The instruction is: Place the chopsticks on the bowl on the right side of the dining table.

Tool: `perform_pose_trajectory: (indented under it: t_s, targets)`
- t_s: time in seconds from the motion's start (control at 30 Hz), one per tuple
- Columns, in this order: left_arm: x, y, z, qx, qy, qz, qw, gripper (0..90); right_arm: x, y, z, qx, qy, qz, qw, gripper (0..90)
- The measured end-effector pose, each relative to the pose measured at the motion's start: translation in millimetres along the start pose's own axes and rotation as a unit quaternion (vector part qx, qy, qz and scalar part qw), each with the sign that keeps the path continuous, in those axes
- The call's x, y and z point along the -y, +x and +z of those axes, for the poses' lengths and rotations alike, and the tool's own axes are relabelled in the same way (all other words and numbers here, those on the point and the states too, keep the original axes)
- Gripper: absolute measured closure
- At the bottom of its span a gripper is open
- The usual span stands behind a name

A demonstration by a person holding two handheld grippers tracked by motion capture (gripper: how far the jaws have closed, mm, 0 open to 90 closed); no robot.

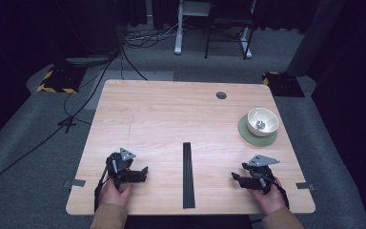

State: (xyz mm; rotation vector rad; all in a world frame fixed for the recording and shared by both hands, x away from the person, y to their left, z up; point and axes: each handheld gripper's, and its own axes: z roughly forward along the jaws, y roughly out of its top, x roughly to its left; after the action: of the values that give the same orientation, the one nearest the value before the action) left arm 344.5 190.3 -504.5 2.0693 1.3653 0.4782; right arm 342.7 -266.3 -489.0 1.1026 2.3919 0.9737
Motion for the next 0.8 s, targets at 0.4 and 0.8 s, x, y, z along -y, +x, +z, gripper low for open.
perform_pose_trajectory:
  t_s: [0.4,0.8]
  targets:
    - [-0.2,0.6,0.0,0.003,0.0,0.002,1.0,0.5,-41.1,26.0,-19.6,-0.073,-0.032,-0.023,0.9966,43.8]
    - [-0.3,0.8,-0.1,0.003,0.0,0.003,1.0,0.5,-73.6,58.1,2.3,-0.105,-0.015,-0.055,0.9929,48.7]
